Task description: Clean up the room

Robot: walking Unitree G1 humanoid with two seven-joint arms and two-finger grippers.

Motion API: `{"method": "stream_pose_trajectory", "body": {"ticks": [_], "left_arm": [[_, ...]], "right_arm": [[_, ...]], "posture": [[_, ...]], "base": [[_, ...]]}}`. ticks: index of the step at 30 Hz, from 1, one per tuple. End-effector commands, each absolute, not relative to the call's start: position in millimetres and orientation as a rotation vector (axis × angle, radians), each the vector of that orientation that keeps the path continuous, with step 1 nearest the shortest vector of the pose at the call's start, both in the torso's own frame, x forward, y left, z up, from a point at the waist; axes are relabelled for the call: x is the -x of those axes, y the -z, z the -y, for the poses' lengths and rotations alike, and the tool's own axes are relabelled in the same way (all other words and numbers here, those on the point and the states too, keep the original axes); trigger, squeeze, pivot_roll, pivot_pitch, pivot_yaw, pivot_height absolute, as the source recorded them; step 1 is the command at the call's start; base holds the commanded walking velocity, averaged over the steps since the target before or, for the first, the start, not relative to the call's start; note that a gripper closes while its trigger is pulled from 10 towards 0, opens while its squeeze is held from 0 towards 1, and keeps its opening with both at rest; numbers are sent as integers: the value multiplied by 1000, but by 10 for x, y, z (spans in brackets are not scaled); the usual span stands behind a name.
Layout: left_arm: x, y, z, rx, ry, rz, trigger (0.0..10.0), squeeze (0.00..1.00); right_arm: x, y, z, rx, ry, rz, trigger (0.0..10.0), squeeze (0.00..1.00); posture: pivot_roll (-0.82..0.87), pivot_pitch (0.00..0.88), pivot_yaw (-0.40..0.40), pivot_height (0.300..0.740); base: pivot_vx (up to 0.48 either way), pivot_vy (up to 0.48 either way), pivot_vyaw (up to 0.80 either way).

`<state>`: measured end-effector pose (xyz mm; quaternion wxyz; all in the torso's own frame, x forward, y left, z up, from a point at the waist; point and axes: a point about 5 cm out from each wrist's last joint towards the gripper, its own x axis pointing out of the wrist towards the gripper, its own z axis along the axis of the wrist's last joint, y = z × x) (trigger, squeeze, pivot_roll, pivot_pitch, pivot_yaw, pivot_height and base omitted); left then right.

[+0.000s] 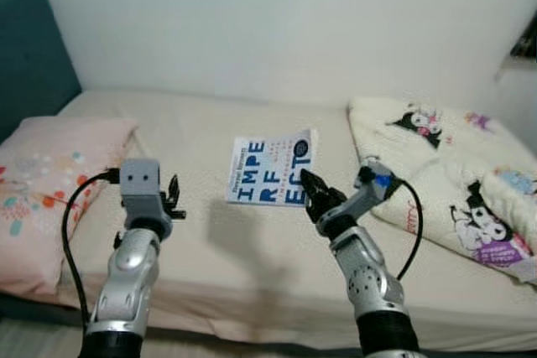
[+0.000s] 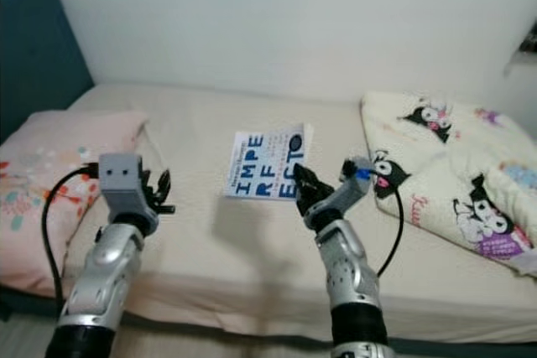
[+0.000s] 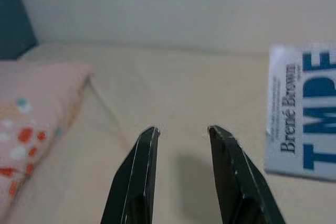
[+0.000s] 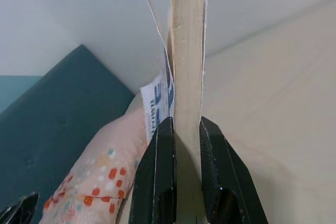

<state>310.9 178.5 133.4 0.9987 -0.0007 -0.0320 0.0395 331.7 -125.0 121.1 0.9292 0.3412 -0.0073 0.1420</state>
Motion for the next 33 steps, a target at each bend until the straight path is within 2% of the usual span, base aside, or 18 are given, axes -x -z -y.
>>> {"method": "stream_pose_trajectory", "body": {"ticks": [1, 24, 33], "left_arm": [[-3107, -1328, -1798, -3, -79, 62, 10000, 0], [-3121, -1355, -1804, -18, -59, 64, 10000, 0], [-3129, -1392, -1757, -56, -30, 72, 10000, 0]], "right_arm": [[-3326, -1277, 1231, -713, -305, 52, 10000, 0], [-3311, -1253, 1210, -738, -298, 58, 10000, 0], [-3318, -1264, 1206, -749, -300, 67, 10000, 0]], "posture": [[106, 0, -74, 740], [119, 0, -55, 740], [124, 0, -46, 740]], "base": [[0, 337, 0], [0, 336, 0], [0, -427, 0]]}}
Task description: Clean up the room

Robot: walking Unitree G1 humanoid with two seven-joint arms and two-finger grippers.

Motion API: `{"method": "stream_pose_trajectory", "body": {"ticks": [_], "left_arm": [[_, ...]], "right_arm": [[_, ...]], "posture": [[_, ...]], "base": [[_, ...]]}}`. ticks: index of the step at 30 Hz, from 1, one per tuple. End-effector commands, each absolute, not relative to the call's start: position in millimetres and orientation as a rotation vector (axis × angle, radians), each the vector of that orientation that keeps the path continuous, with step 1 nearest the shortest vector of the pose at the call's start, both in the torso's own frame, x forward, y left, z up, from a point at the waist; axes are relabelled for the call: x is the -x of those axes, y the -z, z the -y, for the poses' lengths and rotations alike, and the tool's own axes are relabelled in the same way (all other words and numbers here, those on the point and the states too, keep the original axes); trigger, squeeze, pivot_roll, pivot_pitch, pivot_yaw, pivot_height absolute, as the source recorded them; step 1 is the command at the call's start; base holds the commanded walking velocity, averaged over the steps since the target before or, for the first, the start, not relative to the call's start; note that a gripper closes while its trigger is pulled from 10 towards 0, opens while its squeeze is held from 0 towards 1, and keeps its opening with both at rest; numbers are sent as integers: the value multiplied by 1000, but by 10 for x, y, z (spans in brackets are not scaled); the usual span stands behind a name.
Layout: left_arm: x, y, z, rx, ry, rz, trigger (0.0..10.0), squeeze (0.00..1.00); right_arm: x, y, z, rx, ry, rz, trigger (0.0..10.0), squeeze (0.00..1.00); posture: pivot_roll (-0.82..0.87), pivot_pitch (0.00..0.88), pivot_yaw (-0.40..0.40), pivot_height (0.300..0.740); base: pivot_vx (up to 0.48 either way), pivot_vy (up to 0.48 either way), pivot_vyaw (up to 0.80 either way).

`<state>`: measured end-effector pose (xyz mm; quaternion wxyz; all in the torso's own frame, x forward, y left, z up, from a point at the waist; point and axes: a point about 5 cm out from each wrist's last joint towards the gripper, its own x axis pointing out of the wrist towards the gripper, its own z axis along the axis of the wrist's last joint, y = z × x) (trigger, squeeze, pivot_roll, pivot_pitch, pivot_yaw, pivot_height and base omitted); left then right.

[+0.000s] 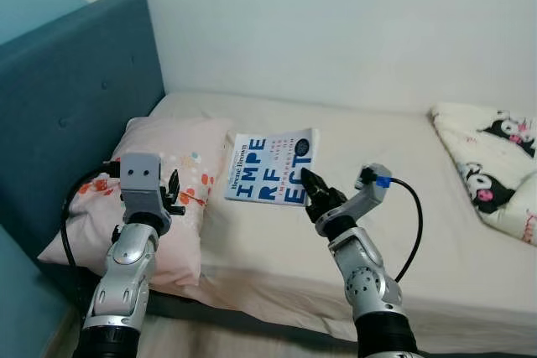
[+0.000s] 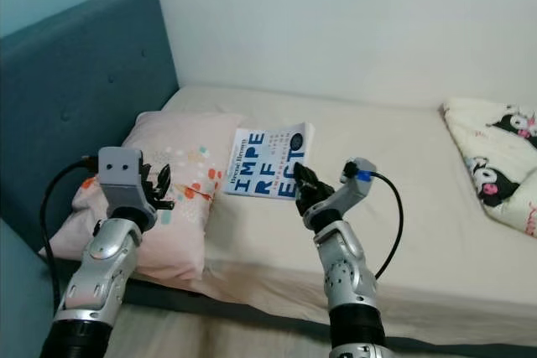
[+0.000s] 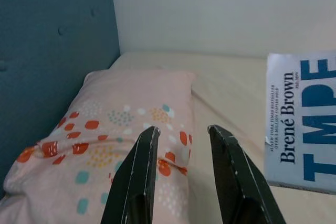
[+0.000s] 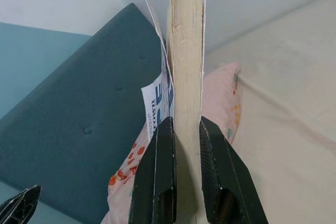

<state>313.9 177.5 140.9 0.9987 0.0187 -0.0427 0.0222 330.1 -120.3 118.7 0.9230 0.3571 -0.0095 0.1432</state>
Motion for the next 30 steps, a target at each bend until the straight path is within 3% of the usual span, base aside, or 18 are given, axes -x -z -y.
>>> {"method": "stream_pose_trajectory", "body": {"ticks": [1, 7, 17, 30], "left_arm": [[-3129, -1390, -1755, -59, -27, 71, 10000, 0], [-3134, -1391, -1735, -59, -22, 70, 10000, 0], [-3150, -1376, -1630, -62, 18, 51, 10000, 0], [-3183, -1391, -1688, -34, -38, 63, 10000, 0]], "right_arm": [[-3317, -1265, 1205, -750, -300, 68, 10000, 0], [-3306, -1262, 1209, -752, -299, 70, 10000, 0], [-3295, -1253, 1246, -750, -290, 74, 10000, 0], [-3298, -1259, 1282, -688, -290, 65, 10000, 0]], "posture": [[124, 0, -45, 740], [122, 0, -41, 740], [115, 0, -39, 740], [96, 0, -47, 740]], "base": [[0, -480, 0], [0, -480, 0], [0, 0, 0], [40, 0, 62]]}}
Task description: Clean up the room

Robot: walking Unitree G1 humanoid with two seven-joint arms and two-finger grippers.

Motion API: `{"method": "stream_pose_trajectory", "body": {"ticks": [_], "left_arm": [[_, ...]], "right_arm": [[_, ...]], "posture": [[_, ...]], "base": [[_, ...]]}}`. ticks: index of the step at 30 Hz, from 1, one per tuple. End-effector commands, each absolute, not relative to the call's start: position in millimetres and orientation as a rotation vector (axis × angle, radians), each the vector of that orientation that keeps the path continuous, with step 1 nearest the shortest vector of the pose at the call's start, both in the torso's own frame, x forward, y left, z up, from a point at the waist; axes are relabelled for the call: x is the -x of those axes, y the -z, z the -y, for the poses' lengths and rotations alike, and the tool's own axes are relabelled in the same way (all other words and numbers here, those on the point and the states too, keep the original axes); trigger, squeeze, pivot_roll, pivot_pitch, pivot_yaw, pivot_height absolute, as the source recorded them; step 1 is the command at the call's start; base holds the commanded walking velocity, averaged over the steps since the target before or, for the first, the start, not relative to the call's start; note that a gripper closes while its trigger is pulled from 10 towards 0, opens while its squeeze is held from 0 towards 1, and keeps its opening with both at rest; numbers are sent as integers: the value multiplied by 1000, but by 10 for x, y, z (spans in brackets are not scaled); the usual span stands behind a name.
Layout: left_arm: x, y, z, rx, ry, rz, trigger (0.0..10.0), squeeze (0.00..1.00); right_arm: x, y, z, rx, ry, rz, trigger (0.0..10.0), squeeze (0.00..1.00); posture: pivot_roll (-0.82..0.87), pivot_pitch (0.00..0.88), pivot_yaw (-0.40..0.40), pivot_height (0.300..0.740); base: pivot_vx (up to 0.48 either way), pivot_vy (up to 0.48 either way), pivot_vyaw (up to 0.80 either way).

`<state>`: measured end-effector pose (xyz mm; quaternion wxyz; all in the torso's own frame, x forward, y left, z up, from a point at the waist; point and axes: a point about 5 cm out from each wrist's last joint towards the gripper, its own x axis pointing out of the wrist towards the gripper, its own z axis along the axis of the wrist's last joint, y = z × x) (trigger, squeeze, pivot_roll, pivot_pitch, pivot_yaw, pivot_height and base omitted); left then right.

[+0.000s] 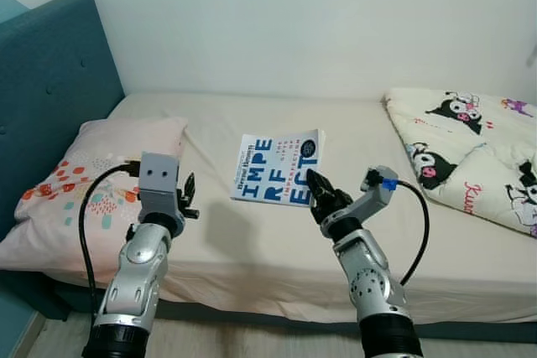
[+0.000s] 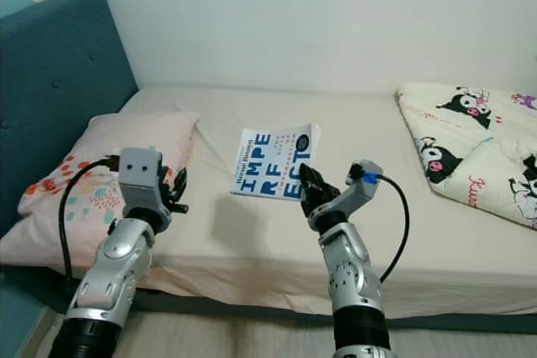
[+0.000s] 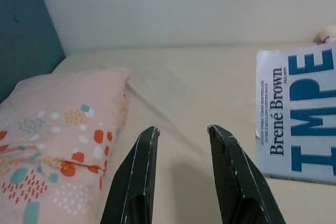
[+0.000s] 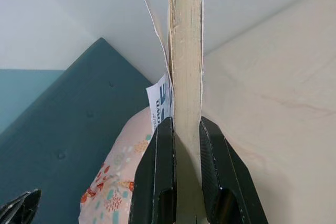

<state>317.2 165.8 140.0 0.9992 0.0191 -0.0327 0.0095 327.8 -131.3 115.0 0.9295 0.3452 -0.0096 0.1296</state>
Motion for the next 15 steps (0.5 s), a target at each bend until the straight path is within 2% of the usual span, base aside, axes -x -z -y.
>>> {"method": "stream_pose_trajectory", "body": {"ticks": [1, 9, 15], "left_arm": [[-3184, -1395, -1685, -30, -39, 65, 10000, 0], [-3174, -1394, -1679, -13, -51, 68, 10000, 0], [-3165, -1383, -1726, -9, -75, 62, 10000, 0]], "right_arm": [[-3296, -1256, 1285, -680, -293, 62, 10000, 0], [-3283, -1219, 1249, -653, -323, 36, 10000, 0], [-3272, -1204, 1168, -632, -374, 13, 10000, 0]], "posture": [[95, 0, -51, 740], [97, 0, -59, 740], [101, 0, -67, 740]], "base": [[285, 0, 800], [300, 0, 800], [306, 0, 0]]}}
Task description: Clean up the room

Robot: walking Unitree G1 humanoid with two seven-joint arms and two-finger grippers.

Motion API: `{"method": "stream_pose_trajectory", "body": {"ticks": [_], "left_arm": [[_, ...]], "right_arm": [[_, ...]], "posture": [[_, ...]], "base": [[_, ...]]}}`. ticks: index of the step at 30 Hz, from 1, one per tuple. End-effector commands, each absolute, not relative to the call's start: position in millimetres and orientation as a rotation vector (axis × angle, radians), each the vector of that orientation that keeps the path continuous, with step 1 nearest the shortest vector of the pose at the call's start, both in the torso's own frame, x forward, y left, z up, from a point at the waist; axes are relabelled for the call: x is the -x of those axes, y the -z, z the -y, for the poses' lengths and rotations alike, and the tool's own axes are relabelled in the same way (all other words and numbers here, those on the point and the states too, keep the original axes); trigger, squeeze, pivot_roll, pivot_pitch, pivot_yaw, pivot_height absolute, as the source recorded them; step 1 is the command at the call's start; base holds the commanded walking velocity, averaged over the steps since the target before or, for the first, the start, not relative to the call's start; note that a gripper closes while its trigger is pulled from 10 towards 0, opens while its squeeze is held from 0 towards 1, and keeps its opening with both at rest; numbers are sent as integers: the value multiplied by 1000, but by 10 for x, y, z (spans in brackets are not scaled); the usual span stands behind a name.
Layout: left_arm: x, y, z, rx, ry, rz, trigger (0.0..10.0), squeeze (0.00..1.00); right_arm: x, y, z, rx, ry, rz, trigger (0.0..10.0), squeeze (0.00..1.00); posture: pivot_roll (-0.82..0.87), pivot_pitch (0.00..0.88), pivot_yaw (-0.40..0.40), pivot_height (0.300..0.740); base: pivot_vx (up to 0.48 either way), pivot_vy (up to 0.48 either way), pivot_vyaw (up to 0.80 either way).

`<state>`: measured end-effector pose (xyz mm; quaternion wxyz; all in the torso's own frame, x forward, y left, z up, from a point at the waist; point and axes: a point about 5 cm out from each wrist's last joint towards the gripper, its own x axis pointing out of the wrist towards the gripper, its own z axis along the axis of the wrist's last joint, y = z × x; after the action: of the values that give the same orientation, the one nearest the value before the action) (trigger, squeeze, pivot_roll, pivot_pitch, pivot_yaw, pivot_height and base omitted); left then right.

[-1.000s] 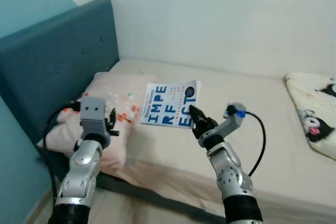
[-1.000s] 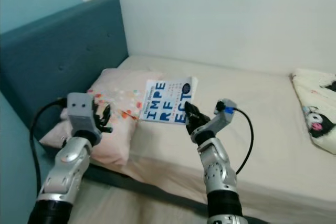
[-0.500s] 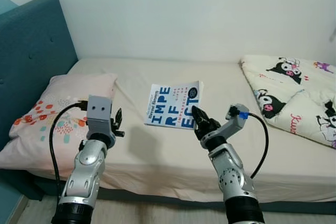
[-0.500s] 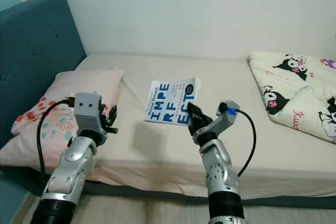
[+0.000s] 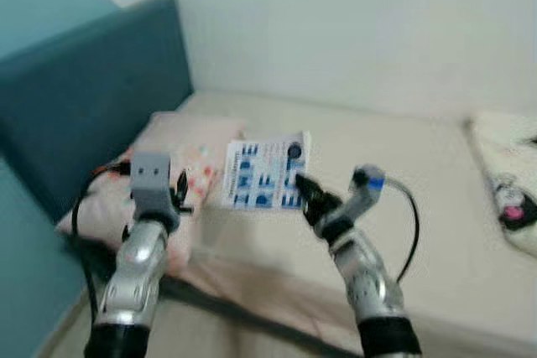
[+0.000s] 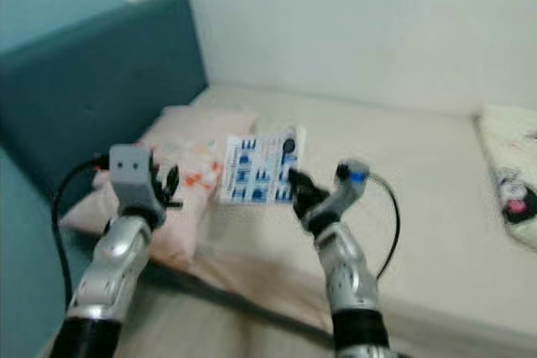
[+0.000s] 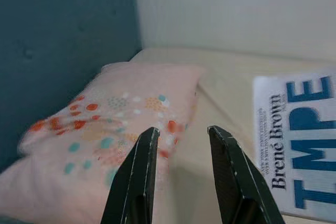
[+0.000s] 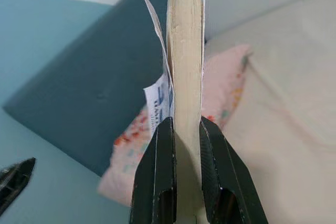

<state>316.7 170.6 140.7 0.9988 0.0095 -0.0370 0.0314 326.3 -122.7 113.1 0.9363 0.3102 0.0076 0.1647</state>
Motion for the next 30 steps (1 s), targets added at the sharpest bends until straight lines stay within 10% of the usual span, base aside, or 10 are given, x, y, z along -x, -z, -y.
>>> {"method": "stream_pose_trajectory", "body": {"ticks": [1, 30], "left_arm": [[-3166, -1383, -1733, -9, -78, 63, 10000, 0], [-3145, -1366, -1795, -12, -90, 63, 10000, 0]], "right_arm": [[-3271, -1204, 1159, -629, -379, 11, 10000, 0], [-3242, -1160, 1125, -620, -394, -14, 10000, 0]], "posture": [[101, 0, -67, 740], [108, 0, -73, 740]], "base": [[307, 0, 0], [147, 0, 0]]}}
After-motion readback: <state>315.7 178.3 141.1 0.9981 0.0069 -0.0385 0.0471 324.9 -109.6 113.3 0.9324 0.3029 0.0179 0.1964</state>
